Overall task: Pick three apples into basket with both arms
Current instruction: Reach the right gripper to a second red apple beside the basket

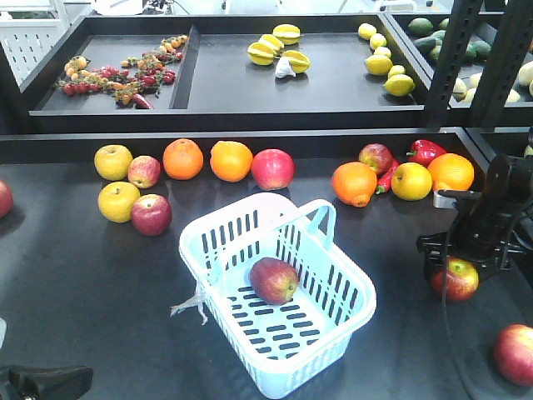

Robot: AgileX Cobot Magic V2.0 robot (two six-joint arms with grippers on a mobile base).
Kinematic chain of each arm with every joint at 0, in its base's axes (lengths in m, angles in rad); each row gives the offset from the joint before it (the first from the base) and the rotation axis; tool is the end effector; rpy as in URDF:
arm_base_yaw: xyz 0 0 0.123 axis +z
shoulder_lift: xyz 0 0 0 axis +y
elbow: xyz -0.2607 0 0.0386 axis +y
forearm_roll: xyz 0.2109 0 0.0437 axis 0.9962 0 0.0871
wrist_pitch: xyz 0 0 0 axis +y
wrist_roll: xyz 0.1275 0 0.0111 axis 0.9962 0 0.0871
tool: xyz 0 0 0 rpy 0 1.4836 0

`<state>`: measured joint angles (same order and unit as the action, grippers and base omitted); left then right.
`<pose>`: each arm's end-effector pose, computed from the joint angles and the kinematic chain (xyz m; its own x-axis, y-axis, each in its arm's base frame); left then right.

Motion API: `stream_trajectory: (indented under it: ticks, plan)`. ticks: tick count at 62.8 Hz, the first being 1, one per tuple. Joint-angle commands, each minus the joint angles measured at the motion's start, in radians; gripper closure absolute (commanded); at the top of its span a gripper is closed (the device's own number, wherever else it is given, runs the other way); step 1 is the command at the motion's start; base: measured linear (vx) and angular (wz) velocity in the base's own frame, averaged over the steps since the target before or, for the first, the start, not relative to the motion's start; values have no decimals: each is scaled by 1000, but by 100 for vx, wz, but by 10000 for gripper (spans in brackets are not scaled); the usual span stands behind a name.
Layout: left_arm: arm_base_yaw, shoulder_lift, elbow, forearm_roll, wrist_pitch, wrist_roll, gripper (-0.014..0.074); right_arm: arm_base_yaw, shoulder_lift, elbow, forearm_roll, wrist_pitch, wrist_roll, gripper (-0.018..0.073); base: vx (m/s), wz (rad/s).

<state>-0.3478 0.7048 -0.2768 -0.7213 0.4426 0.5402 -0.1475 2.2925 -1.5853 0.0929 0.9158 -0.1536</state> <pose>0.1114 -0.0789 0.1961 -0.6578 0.1050 -0.7458 0.4510 0.8480 -0.2785 0.3917 -0.0487 0.0618 -0.9977 0.0507 -0.0440 0.0476 0.9964 0.0696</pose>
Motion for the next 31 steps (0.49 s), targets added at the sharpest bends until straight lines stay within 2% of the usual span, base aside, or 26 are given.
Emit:
stream_trajectory:
  ticks: [1,10,16,21,23,31]
  plan:
    - [-1,-4,-23,-22,-40,-1,604,-2,-73,-39,3,16,-4,132,0,0]
    - [-1,-4,-23,-22,-40,-1,604,-2,-129,-52,43,51,-35,332,0,0]
    - [-1,-4,-23,-22,-40,-1,604,-2,-192,-51,100,83,-92,466,0,0]
    - [-1,-4,-23,-22,-39,-1,604,-2,-252,-48,144,126,-130,547,0,0]
    - [-1,-4,-23,-22,-39,-1,603,-2,-274,-47,170,147,-145,575,0,0]
    - [-1,-4,-23,-22,-39,-1,603,-1,-368,-44,261,233,-202,568,0,0]
